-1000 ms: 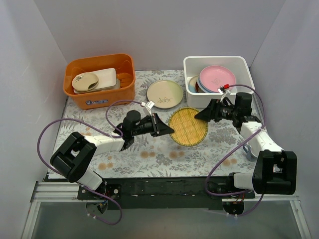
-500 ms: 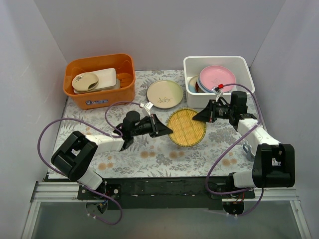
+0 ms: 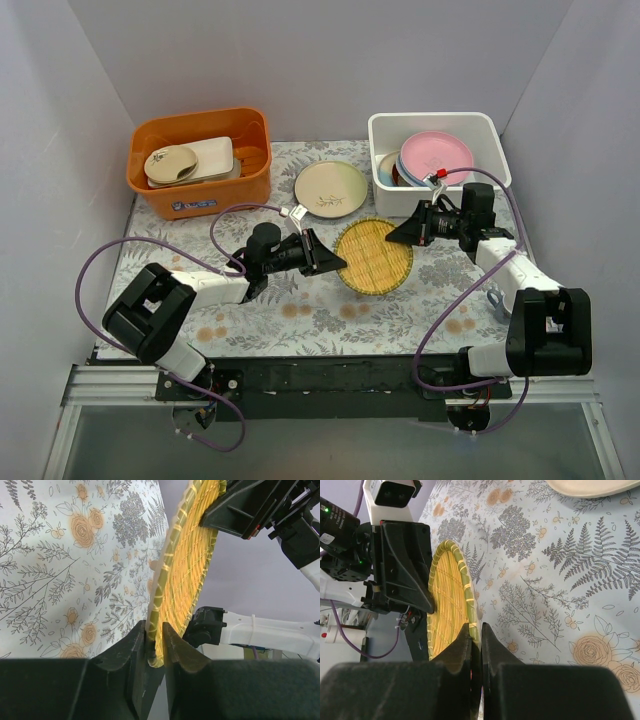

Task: Place the plates into the plastic bin on the countertop
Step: Place the plate in the plastic bin.

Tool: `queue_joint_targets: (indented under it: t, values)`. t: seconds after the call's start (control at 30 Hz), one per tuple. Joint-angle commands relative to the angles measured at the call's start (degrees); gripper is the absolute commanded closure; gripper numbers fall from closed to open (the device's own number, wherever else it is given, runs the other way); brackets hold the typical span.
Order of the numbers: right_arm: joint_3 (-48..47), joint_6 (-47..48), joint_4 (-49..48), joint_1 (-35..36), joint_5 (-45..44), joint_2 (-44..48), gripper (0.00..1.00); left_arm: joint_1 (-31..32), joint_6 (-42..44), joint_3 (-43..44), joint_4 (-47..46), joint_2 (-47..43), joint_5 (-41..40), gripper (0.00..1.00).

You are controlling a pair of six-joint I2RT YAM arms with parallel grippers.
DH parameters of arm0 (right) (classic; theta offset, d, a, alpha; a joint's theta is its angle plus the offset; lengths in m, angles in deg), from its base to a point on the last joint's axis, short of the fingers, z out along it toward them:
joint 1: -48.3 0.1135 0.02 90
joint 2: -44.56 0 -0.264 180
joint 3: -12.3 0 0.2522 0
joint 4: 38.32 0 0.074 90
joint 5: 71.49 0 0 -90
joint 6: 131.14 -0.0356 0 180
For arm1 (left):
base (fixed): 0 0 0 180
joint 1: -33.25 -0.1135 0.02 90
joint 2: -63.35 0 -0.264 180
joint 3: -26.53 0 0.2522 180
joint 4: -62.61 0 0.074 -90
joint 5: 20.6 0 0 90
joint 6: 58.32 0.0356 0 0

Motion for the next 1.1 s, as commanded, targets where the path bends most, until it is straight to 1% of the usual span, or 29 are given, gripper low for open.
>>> queue_joint_targets:
  t: [0.0,0.13,0.2,0.23,0.33,0.37,0.43,0.47,0.6,0.7,0.87,0.97,1.07]
  values:
    - [-2.0,1.3,-2.3,0.6,-2.1,-0.6,0.99,0.0,0.1,0.1,-3.7,-0.6,1.3,0.78]
    - [-2.0,1.3,-2.5,0.7,-2.0,-1.0,0.99,0.0,0.3,0.3,-3.5,-0.2,1.6,0.61]
    - [-2.0,1.2,-2.5,0.7,-2.0,-1.0,0.99,0.0,0.3,0.3,-3.5,0.0,1.8,0.57]
    - [-2.0,1.1,-2.6,0.7,-2.0,-1.0,0.99,0.0,0.3,0.4,-3.5,0.1,2.0,0.5]
    - [-1.9,1.0,-2.8,0.8,-2.2,-1.2,0.99,0.0,0.4,0.3,-3.5,0.3,2.1,0.38]
    - [-1.9,1.0,-2.8,0.8,-2.1,-1.3,0.99,0.0,0.4,0.3,-3.6,0.2,2.1,0.3]
    - [-1.9,1.0,-2.9,0.8,-2.0,-1.6,0.99,0.0,0.6,0.3,-3.4,0.2,2.1,0.23]
    - [-2.0,0.9,-2.9,0.9,-2.1,-1.6,0.99,0.0,0.7,0.3,-3.2,0.2,2.1,0.17]
    - [-2.0,0.9,-3.0,0.9,-2.2,-1.7,0.99,0.0,1.1,0.5,-2.4,0.1,1.9,0.04]
    - [-2.0,0.8,-3.1,1.0,-2.3,-1.8,0.99,0.0,1.2,0.5,-2.3,0.1,1.9,0.02]
    - [-1.9,0.2,-3.7,1.2,-2.6,-1.9,0.99,0.0,1.8,0.3,-1.6,-0.2,1.4,0.02]
    - [-1.9,-0.1,-4.1,1.2,-2.9,-1.7,0.99,0.0,2.9,0.4,-0.2,-0.6,0.6,0.02]
    - [-1.9,-0.7,-4.7,1.2,-3.5,-1.3,0.99,0.0,5.1,1.2,3.1,-1.0,-0.8,0.02]
